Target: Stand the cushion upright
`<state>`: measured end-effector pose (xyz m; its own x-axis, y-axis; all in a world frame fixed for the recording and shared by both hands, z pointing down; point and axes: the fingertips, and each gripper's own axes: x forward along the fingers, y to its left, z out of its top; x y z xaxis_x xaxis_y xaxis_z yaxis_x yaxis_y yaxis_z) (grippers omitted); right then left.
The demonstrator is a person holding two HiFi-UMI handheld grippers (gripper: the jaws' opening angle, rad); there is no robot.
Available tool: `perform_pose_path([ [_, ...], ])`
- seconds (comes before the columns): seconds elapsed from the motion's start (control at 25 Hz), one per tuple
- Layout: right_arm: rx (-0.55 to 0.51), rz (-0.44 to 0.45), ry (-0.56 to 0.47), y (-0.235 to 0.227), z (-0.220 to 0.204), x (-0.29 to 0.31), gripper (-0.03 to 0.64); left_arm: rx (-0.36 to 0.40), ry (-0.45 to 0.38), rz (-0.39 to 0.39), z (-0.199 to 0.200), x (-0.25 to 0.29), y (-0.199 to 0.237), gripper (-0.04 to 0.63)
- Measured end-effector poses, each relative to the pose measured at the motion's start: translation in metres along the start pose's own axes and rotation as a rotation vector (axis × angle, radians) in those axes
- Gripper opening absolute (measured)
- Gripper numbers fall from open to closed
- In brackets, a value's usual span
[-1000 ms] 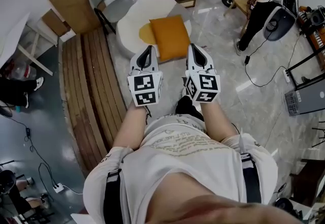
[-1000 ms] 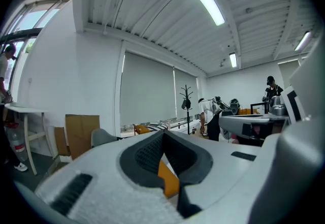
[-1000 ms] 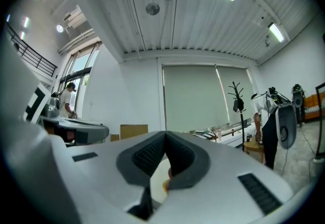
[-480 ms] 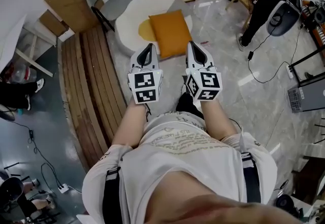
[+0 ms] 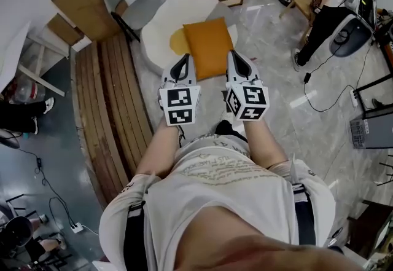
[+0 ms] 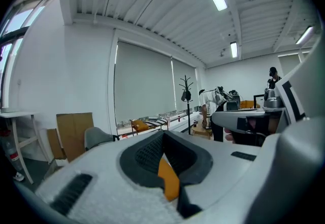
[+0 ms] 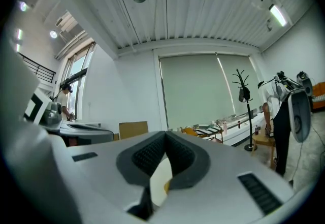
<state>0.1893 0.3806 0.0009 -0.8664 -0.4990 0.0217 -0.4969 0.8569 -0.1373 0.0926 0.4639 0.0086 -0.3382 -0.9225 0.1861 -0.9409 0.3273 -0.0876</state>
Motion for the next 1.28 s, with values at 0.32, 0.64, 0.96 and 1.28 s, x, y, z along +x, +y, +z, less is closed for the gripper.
perform_pose_path([
  [0.32, -0.005, 0.013, 0.022, -0.045, 0.011, 0.064, 0.028, -0.020, 0.024, 0.002, 0.011, 0.076, 0.004, 0.021],
  [0.64, -0.024, -0.008, 0.081, -0.109, 0.003, 0.103, 0.028, -0.056, 0.052, -0.039, 0.013, 0.160, -0.021, 0.020],
  [0.96, -0.001, 0.029, 0.092, -0.169, 0.005, 0.144, 0.028, -0.049, 0.078, -0.042, 0.022, 0.233, -0.047, 0.021],
  [1.28, 0.046, 0.060, 0.102, -0.195, 0.001, 0.159, 0.028, -0.026, 0.127, -0.021, 0.019, 0.264, -0.053, 0.020],
])
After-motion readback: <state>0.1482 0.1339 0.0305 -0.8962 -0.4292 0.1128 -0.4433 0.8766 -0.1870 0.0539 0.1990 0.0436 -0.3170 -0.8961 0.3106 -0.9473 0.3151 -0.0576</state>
